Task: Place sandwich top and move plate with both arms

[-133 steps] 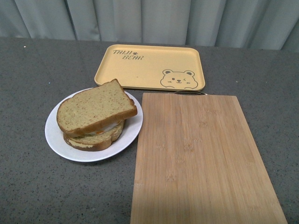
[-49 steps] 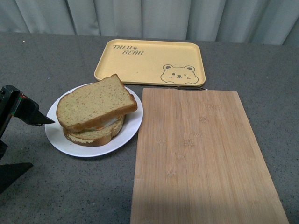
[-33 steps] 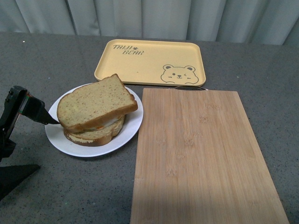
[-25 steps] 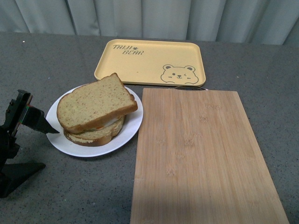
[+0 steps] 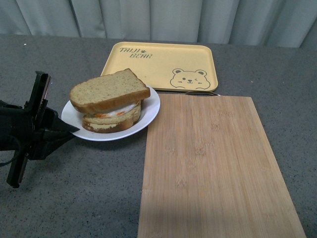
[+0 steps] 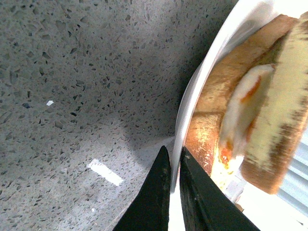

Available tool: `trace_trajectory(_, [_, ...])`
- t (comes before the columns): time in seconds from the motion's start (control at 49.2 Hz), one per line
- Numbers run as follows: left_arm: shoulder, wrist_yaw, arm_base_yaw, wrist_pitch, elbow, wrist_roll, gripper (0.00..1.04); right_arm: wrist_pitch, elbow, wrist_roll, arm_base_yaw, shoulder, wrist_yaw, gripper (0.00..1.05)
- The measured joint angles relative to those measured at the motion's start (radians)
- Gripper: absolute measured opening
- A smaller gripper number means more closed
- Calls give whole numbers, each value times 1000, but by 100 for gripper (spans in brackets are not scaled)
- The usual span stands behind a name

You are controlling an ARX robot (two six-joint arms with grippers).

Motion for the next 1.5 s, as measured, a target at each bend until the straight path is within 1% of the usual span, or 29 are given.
trace_trajectory(0.122, [2,8,2,64,-26,-8,5,0,0,0,0,0,0,95])
trace_trajectory(0.386, [-52,10,5,289,-162,-30,4,0,0,0,0,0,0,95])
trace_trajectory(0.569, [-103,18,3,402,-231,-51,4,0,0,0,0,0,0,95])
trace_trajectory(0.732, [-128,21,-14,420,-201,-64,4,0,0,0,0,0,0,95])
trace_trajectory(0.915, [-108,3,-65,378,-28,-85,4,0,0,0,0,0,0,95])
trace_trajectory(0.996, [-66,-7,-91,321,69,-91,4,0,0,0,0,0,0,95])
trace_trajectory(1.159, [83,-32,-157,224,295,-115,4,0,0,0,0,0,0,95])
trace_trajectory(1.322, [264,-34,-220,101,589,-124,4,0,0,0,0,0,0,95])
trace_trajectory(1.403, [336,-40,-238,42,710,-123,4,0,0,0,0,0,0,95])
trace_trajectory(1.505, [395,-46,-248,9,799,-124,4,0,0,0,0,0,0,95])
